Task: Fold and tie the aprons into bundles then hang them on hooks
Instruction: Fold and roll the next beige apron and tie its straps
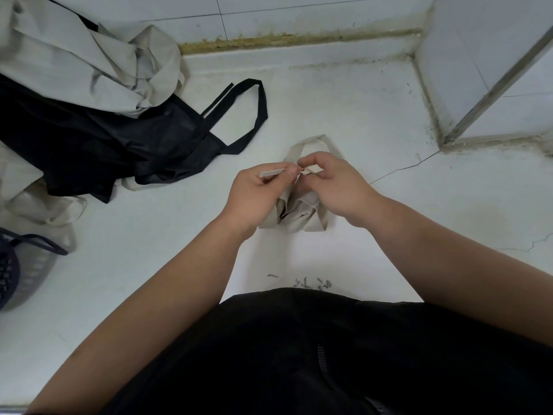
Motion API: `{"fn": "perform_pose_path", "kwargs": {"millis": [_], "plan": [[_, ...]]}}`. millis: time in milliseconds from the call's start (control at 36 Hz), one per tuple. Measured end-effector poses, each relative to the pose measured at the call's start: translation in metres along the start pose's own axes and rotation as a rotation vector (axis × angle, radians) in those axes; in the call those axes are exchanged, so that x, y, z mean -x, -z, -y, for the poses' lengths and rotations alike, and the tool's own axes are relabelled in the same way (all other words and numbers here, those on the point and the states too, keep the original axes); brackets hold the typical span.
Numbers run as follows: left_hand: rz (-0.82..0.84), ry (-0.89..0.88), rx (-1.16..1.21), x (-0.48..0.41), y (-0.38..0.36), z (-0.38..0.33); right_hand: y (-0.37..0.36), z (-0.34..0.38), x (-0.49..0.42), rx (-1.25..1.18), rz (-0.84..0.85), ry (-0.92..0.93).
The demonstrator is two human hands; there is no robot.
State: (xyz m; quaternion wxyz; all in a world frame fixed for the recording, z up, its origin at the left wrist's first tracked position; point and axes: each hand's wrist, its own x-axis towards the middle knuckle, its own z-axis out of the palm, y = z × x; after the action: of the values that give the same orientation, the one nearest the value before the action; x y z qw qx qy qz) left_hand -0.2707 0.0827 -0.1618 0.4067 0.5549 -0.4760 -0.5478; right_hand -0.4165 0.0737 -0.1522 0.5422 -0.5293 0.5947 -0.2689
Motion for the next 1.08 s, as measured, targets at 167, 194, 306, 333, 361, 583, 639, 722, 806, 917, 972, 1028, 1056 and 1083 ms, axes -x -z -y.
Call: {"fn": "perform_pose_path", "kwargs": {"millis": [167,194,306,333,361,583,639,722,806,917,972,1028,1056,1083], "plan": [[-0.048,0.103,0.136,0.003,0.0,0.002,0.004,0.002,-0.001,-0.516,-0.021,-0.069],[-0.061,0.124,0.171,0.003,0.002,0.003,0.006,0.003,-0.001,-0.6,-0.039,-0.086],[-0.09,0.164,0.265,0.003,0.005,0.003,0.001,0.002,0.001,-0.597,-0.155,-0.041],[-0.094,0.172,0.284,0.004,0.004,0.003,-0.001,0.0,0.0,-0.571,-0.188,-0.033],[-0.104,0.178,0.301,0.004,0.003,0.003,-0.002,-0.001,0.0,-0.549,-0.222,-0.03],[-0.37,0.292,0.492,0.003,0.011,0.012,0.004,-0.01,-0.003,-0.527,-0.387,-0.112],[-0.455,0.3,0.567,0.002,0.009,0.011,0.003,-0.011,-0.002,-0.465,-0.407,-0.116],[-0.522,0.292,0.637,0.0,0.007,0.006,0.007,-0.013,-0.004,-0.411,-0.454,-0.13],[-0.566,0.284,0.749,-0.001,0.004,0.004,0.009,-0.016,-0.007,-0.382,-0.49,-0.14],[-0.579,0.298,0.842,-0.004,0.002,0.005,0.007,-0.021,-0.008,-0.406,-0.517,-0.169],[-0.503,0.296,0.78,-0.004,0.004,0.003,0.008,-0.019,-0.007,-0.446,-0.497,-0.161],[-0.382,0.294,0.588,-0.003,0.008,0.0,0.01,-0.014,-0.007,-0.498,-0.451,-0.114],[-0.313,0.286,0.463,-0.003,0.009,-0.002,0.01,-0.011,-0.007,-0.516,-0.426,-0.08],[-0.242,0.266,0.334,-0.003,0.01,-0.005,0.011,-0.007,-0.008,-0.521,-0.404,-0.044]]}}
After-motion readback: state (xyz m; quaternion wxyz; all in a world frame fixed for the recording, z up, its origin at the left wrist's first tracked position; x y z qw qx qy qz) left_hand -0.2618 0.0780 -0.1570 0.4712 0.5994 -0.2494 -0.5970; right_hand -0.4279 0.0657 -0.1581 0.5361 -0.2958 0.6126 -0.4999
